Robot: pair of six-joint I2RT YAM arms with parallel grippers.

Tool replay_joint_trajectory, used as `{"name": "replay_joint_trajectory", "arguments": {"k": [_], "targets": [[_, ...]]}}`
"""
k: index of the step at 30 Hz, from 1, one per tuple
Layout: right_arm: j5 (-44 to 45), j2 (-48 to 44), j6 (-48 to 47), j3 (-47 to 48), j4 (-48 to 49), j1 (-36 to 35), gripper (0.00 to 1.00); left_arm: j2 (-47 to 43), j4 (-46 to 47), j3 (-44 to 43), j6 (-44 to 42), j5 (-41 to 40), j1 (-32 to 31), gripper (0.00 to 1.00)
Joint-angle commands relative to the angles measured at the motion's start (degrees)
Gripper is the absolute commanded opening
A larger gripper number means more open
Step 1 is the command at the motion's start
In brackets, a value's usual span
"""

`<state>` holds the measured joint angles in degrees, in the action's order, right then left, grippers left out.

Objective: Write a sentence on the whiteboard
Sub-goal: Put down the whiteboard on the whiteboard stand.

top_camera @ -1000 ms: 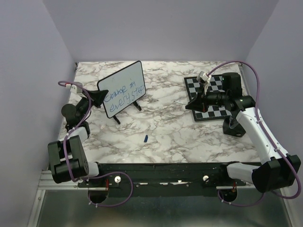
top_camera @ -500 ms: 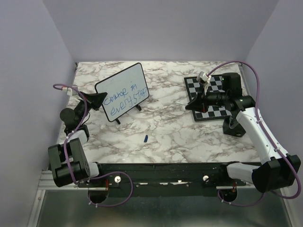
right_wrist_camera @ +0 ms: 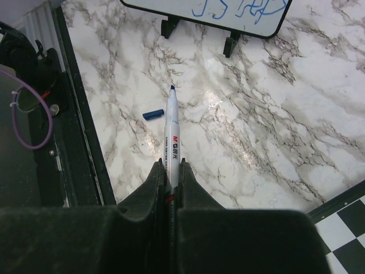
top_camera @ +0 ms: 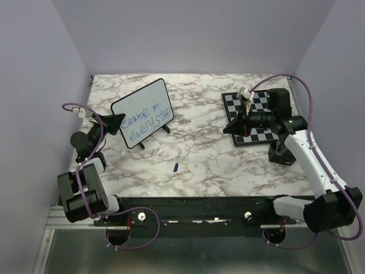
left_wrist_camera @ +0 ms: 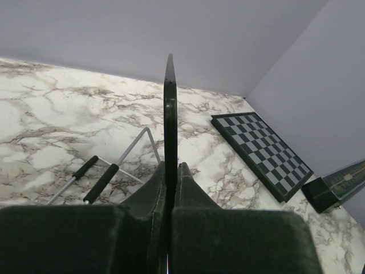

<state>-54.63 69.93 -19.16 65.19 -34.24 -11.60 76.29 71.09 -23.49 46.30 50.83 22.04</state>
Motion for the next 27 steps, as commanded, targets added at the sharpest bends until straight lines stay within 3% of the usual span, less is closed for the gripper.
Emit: {"name": "replay_joint_trajectory", "arguments": {"k": [1, 10, 22, 27], "targets": [[-1.7, -1.2, -0.9, -0.8, -0.9, 0.2, 0.0, 0.8, 8.5, 0.3, -3.7, 0.7, 1.0, 0.0], [-2.3, -1.8, -1.0, -0.9, -1.2, 0.2, 0.01, 2.4, -0.3, 1.1, -12.5, 1.5, 1.5, 0.0], [-2.3, -2.3, -0.8, -1.3, -1.1, 0.2, 0.01, 19.9, 25.7, -1.9, -1.8, 6.5, 5.9, 0.01], [-2.5, -1.7, -0.8, -1.3, -1.1, 0.2, 0.0, 21.8, 25.6, -3.8, -3.0, 6.1, 7.3, 0.01]]}}
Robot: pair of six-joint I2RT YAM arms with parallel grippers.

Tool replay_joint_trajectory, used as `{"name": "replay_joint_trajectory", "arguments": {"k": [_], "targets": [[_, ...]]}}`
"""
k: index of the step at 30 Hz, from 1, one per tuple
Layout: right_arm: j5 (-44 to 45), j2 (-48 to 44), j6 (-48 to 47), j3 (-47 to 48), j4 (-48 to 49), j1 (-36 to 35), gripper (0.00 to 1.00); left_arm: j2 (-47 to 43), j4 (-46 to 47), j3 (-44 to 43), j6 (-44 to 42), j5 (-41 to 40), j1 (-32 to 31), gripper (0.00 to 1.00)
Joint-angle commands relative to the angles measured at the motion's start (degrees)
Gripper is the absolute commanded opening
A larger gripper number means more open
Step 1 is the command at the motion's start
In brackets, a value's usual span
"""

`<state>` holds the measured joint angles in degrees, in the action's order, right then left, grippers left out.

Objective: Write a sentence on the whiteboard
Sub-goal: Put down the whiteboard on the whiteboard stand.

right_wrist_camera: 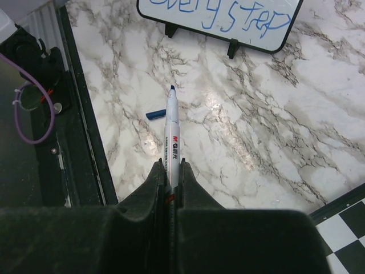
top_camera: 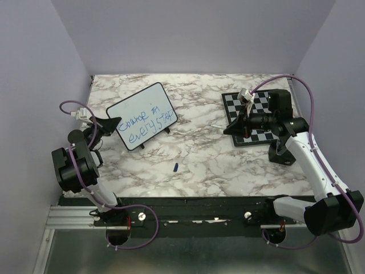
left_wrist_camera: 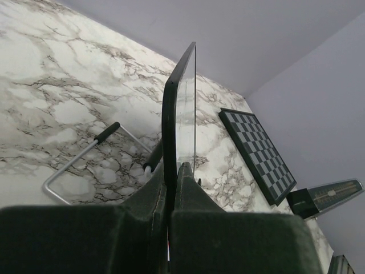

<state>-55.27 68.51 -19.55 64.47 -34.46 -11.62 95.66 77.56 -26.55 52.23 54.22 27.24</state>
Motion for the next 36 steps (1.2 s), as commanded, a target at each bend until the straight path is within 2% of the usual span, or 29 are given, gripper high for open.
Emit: {"name": "replay_joint_trajectory", "arguments": {"k": [1, 10, 17, 25, 27, 36], "targets": [[-2.0, -0.1, -0.4, -0.6, -0.9, 0.2, 0.01, 2.5, 19.1, -1.3, -9.0, 2.5, 2.2, 0.01], [-2.3, 0.8, -0.9, -0.5, -1.4, 0.2, 0.01, 0.9, 18.0, -3.7, -12.0, 1.8, 3.0, 0.04], [-2.7, 0.2, -0.8, -0.4, -1.5, 0.1, 0.01, -5.3, 0.3, -4.6, -28.0, 0.8, 3.2, 0.05], [-2.8, -0.3, -0.9, -0.4, -1.7, 0.1, 0.01, -4.3, 1.5, -4.1, -31.0, 0.3, 3.2, 0.09], [-2.8, -0.2, -0.9, -0.3, -1.8, 0.1, 0.01, -4.8, -1.2, -4.4, -33.5, -0.3, 3.3, 0.15], [-2.7, -0.4, -0.7, -0.5, -1.7, 0.1, 0.0, -4.3, -5.7, -5.5, -40.7, -2.3, 3.3, 0.15]]}}
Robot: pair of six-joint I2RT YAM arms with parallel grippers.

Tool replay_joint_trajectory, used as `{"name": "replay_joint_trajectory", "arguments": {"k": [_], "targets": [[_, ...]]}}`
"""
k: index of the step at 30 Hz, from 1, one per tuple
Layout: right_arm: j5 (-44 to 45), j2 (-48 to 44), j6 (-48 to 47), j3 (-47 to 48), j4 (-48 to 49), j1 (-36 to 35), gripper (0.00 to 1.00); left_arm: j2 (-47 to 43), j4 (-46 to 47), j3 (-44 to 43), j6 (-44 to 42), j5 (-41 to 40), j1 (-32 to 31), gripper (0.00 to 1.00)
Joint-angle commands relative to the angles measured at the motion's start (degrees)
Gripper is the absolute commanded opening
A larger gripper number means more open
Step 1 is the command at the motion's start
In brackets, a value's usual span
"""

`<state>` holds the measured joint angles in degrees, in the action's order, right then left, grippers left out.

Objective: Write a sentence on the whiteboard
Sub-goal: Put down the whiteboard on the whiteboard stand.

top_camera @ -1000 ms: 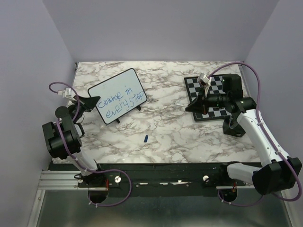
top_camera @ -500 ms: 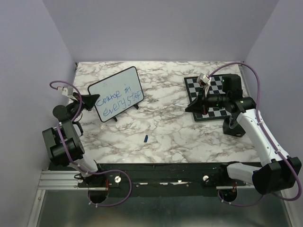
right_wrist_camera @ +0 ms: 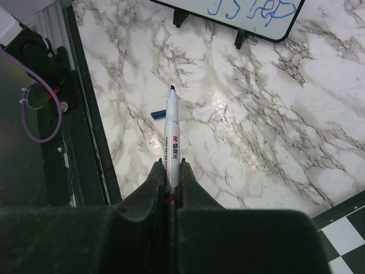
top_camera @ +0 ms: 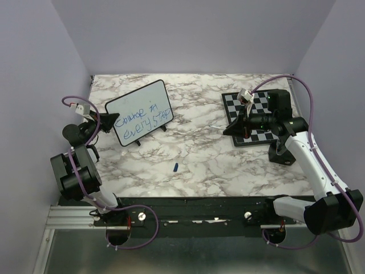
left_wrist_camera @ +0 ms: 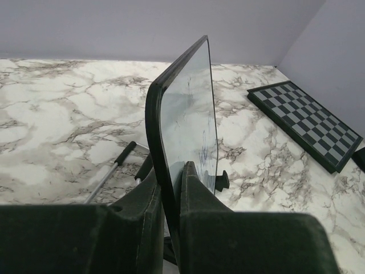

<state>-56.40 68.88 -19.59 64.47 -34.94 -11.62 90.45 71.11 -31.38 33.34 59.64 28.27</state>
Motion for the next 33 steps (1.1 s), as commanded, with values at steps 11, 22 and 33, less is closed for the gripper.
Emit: {"name": "replay_joint_trajectory", "arguments": {"k": [11, 22, 33], "targets": [[-1.9, 0.2, -0.9, -0.4, -1.4, 0.1, 0.01, 0.6, -7.0, 1.2, -32.2, -14.5, 3.5, 0.16], [-2.0, 1.3, -1.1, -0.5, -1.6, 0.1, 0.01, 4.7, 1.7, -2.6, -24.0, -11.0, 6.8, 0.15], [-2.1, 1.9, -1.6, -0.3, -2.1, 0.1, 0.0, 7.1, 8.4, -7.6, -14.4, -6.3, 7.9, 0.16]]}}
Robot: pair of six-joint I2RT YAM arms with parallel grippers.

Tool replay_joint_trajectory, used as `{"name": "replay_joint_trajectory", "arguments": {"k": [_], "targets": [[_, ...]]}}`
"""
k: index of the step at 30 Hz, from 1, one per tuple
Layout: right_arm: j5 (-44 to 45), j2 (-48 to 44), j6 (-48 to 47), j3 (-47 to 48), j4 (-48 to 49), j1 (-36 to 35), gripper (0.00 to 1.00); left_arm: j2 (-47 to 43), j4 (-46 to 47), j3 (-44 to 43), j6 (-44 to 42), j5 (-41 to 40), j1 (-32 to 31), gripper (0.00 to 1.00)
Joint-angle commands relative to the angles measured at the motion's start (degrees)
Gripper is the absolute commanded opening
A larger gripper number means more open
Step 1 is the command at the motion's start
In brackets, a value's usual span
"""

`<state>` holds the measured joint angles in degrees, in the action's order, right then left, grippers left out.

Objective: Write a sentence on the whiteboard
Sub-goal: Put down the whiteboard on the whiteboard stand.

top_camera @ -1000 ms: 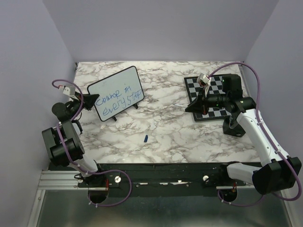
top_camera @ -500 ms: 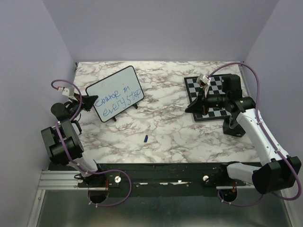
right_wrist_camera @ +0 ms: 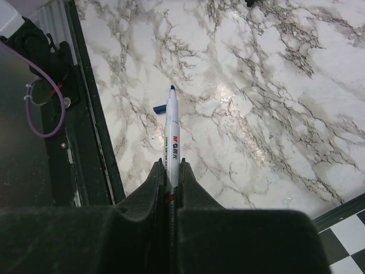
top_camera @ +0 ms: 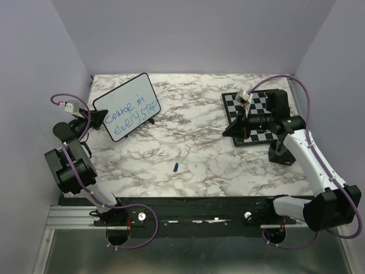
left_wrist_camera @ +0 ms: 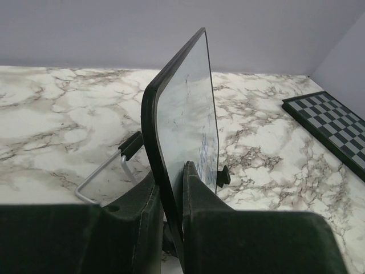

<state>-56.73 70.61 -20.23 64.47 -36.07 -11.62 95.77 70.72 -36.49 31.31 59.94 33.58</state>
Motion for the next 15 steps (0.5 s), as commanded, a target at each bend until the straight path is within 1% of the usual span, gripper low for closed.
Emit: {"name": "replay_joint_trajectory", "arguments": {"k": [1, 3, 6, 10, 15], "targets": [[-1.8, 0.1, -1.0, -0.3, -1.0, 0.1, 0.0, 2.1, 9.0, -2.9, -11.8, -6.3, 2.5, 0.15], [-1.8, 0.3, -1.0, -0.4, -0.9, 0.2, 0.0, 2.2, 10.0, -3.2, -10.6, -6.2, 2.5, 0.15], [-1.9, 0.7, -1.1, -0.3, -1.1, 0.1, 0.01, 2.6, 11.1, -3.5, -8.5, -5.7, 2.3, 0.1], [-1.9, 0.7, -1.2, -0.3, -1.1, 0.1, 0.0, 2.4, 11.5, -2.7, -7.5, -5.4, 1.2, 0.01], [-2.0, 0.3, -1.3, -0.2, -1.2, 0.2, 0.01, 2.3, 12.2, -4.2, -5.2, -4.4, -1.2, 0.0]]}}
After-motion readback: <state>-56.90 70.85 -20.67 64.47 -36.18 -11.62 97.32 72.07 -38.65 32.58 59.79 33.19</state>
